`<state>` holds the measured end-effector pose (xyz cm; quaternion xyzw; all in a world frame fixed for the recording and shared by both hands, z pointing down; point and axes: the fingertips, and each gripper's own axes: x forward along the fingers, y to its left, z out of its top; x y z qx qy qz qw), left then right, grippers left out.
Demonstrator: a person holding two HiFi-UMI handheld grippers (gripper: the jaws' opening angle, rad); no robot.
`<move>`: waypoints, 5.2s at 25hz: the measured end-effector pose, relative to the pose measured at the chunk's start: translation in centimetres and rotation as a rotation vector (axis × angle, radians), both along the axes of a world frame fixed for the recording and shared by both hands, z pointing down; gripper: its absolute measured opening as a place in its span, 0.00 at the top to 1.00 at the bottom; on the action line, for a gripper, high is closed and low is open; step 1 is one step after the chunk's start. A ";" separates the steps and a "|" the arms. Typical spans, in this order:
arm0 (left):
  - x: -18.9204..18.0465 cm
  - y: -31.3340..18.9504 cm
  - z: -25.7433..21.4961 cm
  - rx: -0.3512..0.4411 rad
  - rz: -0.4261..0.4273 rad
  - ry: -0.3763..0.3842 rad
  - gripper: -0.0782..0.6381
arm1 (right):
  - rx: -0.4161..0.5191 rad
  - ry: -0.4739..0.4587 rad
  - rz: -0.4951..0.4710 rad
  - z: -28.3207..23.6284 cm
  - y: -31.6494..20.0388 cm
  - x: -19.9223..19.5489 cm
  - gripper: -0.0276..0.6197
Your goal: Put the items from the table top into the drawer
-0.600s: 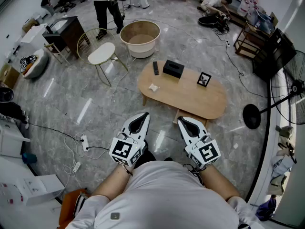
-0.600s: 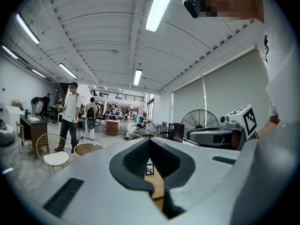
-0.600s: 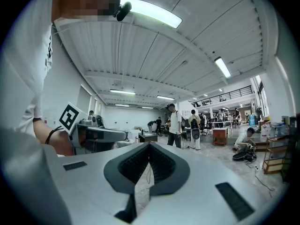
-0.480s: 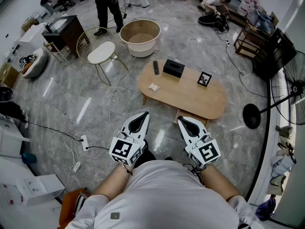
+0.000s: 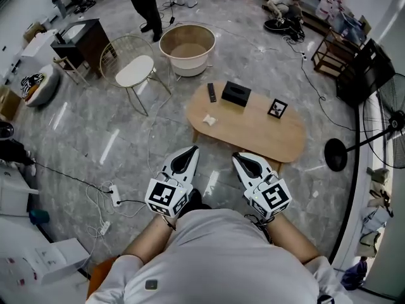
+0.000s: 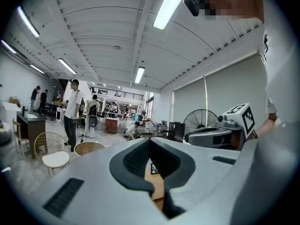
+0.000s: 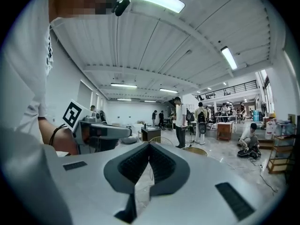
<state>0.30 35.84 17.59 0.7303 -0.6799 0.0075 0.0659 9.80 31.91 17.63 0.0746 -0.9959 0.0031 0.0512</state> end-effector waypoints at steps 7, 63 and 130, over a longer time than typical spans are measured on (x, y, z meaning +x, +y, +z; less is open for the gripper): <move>-7.4 -1.4 -1.1 -0.005 0.046 -0.011 0.88 | -0.010 0.040 0.018 0.1 -1.1 -7.6 0.92; -19.2 -28.5 16.3 -0.264 0.020 0.134 0.88 | -0.181 0.301 -0.148 18.3 -29.8 -21.5 0.92; -29.2 -33.8 52.6 -0.637 0.201 0.324 0.88 | -0.173 0.967 -0.190 69.7 -33.2 -31.5 0.67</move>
